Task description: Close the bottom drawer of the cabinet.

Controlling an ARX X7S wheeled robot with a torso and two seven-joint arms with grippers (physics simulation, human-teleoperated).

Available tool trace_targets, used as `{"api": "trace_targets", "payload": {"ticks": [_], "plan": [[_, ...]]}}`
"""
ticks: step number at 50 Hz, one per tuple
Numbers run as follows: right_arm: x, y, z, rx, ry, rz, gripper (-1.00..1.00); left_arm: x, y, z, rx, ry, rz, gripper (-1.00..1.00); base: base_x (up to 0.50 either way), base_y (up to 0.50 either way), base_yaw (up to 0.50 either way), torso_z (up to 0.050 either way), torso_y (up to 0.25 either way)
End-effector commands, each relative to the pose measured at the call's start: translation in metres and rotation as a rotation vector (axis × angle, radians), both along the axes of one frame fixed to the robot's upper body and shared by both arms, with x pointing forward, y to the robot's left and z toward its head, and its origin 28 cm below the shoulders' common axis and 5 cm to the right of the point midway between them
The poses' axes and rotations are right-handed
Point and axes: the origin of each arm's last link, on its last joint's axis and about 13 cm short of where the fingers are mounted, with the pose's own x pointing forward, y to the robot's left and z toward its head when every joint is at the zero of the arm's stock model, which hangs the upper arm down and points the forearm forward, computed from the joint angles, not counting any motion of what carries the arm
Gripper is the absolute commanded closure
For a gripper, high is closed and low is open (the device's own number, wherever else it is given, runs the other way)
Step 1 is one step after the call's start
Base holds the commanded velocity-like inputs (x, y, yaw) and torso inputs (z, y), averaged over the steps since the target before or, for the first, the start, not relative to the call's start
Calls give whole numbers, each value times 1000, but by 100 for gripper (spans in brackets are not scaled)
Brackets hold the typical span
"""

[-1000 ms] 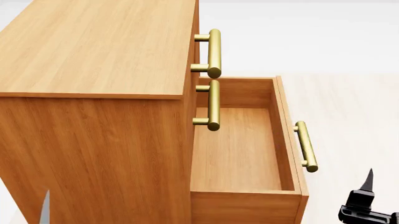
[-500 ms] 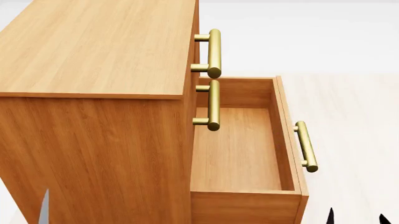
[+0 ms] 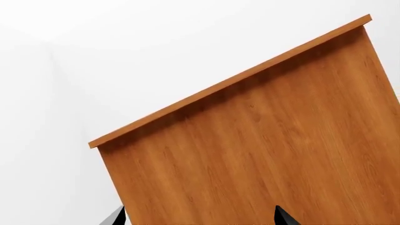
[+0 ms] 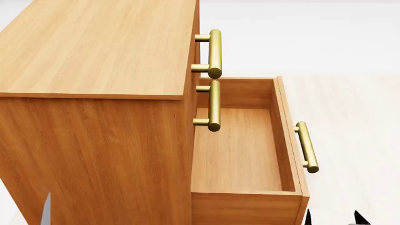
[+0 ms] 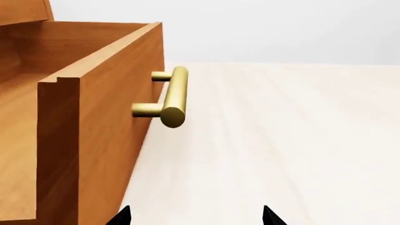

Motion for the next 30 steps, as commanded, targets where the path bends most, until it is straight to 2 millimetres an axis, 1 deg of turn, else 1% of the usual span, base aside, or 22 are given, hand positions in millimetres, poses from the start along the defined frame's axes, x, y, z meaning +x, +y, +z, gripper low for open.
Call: {"api": "trace_targets", "payload": {"ticks": [1,3,11,17,28,30], "plan": [[11,6,-4,-12,8,9,-100,0,0,-1,1,1,1,-100,0,0,0,0,0],[11,8,-2,-13,12,13,-100,0,0,-1,2,0,0,-100,0,0,0,0,0],[18,13,-4,-23,16,33,-100,0,-1,-1,1,0,-3,-100,0,0,0,0,0],[25,17,-12,-65,50,35,-100,1,0,-1,3,-1,0,-100,6,0,1,0,0],[33,24,-9,-63,45,55,-100,0,0,0,2,-2,1,-100,19,0,10,0,0],[32,28,-8,-71,47,64,-100,0,0,0,1,-2,1,-100,19,0,12,-8,0]]}}
